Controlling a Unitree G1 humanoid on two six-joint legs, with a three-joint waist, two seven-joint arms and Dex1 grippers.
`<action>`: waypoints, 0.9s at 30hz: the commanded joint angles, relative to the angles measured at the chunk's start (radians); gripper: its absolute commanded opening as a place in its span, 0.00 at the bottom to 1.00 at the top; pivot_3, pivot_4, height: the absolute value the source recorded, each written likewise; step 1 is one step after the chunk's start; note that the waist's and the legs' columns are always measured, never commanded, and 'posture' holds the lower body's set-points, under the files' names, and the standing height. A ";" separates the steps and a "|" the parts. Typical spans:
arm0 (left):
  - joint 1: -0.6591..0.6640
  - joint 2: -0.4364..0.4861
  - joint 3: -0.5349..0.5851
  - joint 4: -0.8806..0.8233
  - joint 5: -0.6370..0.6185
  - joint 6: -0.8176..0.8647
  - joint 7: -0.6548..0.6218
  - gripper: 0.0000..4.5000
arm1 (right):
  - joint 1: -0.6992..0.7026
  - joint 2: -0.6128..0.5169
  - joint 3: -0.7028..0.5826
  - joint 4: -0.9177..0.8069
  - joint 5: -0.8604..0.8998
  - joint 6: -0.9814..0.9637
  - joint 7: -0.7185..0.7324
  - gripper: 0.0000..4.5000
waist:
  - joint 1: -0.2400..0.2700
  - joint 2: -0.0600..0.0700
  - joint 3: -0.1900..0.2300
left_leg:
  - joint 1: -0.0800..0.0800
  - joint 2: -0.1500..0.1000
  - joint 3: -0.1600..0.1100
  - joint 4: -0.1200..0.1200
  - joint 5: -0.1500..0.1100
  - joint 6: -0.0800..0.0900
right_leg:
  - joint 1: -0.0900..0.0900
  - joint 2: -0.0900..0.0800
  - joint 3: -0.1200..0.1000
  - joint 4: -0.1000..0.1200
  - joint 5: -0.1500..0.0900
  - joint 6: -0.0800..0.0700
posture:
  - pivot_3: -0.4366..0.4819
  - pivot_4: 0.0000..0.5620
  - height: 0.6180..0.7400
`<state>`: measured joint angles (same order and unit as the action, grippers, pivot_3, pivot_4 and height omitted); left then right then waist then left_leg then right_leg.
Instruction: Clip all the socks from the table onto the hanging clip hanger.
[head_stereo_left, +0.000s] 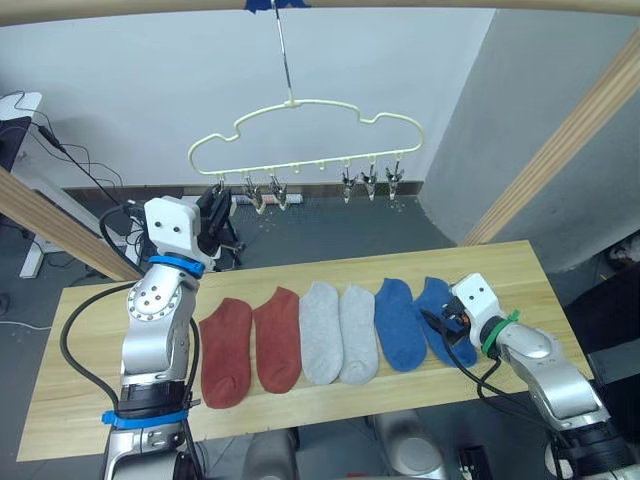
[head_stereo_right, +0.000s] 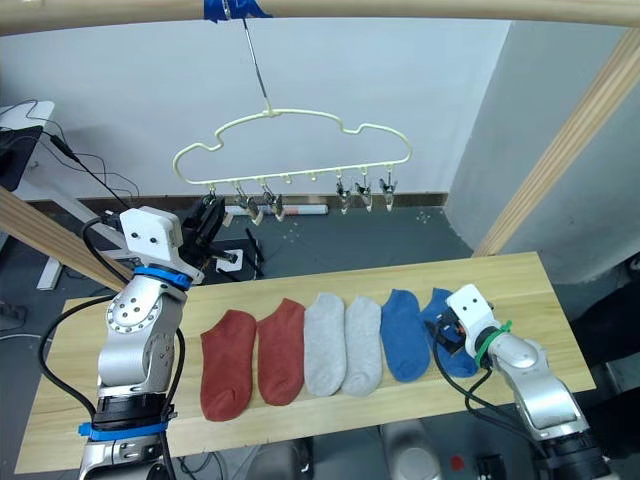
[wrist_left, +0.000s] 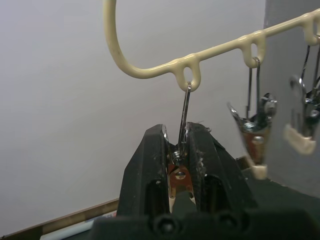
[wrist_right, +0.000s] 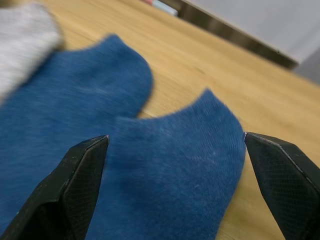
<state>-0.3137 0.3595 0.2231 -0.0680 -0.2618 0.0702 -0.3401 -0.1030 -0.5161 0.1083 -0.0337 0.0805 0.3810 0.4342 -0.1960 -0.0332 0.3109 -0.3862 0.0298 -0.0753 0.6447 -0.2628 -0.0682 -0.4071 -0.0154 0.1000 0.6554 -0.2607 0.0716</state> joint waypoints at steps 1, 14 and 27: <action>0.018 0.020 0.012 -0.034 -0.004 0.018 -0.005 0.05 | -0.019 0.024 -0.009 0.068 -0.020 -0.032 -0.007 1.00 | 0.000 0.001 0.003 | 0.000 0.000 0.000 0.000 0.000 0.000 | 0.000 0.000 0.000 0.000 0.000 0.000 | 0.21 0.61 1.00; 0.038 0.069 0.011 -0.077 -0.134 0.134 -0.148 0.05 | -0.030 0.058 -0.005 0.187 -0.045 0.012 0.001 0.34 | 0.002 0.002 0.005 | 0.001 0.000 0.000 0.000 0.000 0.000 | 0.000 0.000 0.000 0.002 -0.001 0.002 | 0.24 0.61 1.00; 0.012 0.129 0.035 -0.137 -0.271 0.305 -0.207 0.05 | -0.236 0.012 0.256 -0.037 -0.310 -0.234 0.106 0.00 | -0.002 0.002 0.008 | 0.000 0.000 0.001 0.000 0.000 0.000 | -0.004 0.000 0.001 0.003 -0.001 0.002 | 0.26 0.57 1.00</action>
<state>-0.2976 0.4726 0.2368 -0.1625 -0.5080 0.3560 -0.5397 -0.3090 -0.5163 0.3232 -0.0140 -0.1862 0.1937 0.5223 -0.1980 -0.0315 0.3187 -0.3865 0.0300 -0.0745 0.6446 -0.2625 -0.0688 -0.4109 -0.0149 0.1010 0.6590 -0.2619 0.0738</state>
